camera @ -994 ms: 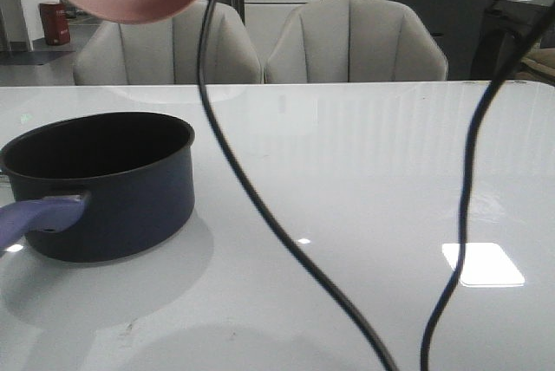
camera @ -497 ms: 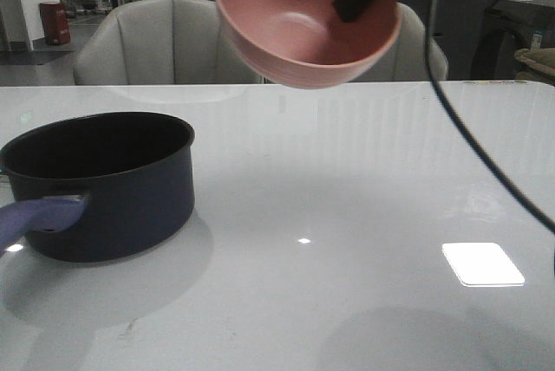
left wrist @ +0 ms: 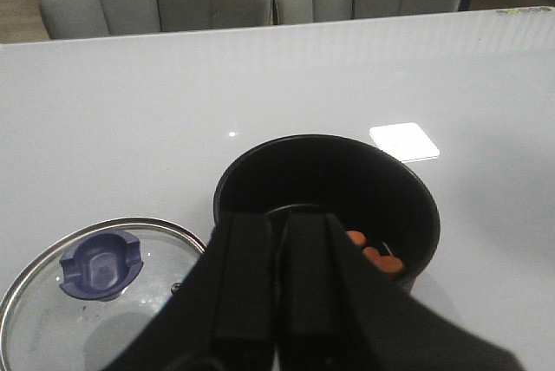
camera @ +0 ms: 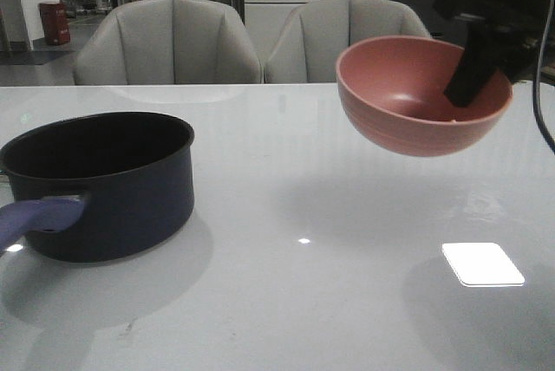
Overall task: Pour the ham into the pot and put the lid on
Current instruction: 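Carry the empty bowl back and set it on the table with the right gripper, then release the bowl and raise the right gripper away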
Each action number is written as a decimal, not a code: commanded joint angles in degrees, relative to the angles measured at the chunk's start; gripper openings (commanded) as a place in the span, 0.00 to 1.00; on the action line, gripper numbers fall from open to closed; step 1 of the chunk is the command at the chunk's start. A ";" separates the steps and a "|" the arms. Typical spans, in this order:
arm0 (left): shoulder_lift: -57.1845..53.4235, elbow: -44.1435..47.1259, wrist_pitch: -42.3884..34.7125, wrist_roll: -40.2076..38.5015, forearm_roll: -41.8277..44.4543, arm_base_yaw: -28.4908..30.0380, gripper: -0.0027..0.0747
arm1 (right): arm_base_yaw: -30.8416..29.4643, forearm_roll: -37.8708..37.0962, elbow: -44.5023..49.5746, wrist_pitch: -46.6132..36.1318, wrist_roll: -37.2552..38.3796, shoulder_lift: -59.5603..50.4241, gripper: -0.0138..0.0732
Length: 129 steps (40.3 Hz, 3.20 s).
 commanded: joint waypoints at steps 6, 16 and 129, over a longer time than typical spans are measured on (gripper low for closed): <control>-0.09 -1.69 -4.51 -0.18 -0.38 -0.42 0.18 | -1.11 -2.27 -1.62 -0.36 0.16 3.54 0.32; -0.09 -1.69 -4.51 -0.18 -0.38 -0.42 0.18 | -1.11 -5.24 -1.62 -1.05 0.16 6.30 0.35; 9.15 -17.93 16.46 -0.27 0.49 14.48 0.83 | 12.07 3.97 57.41 -45.94 0.20 -78.35 0.34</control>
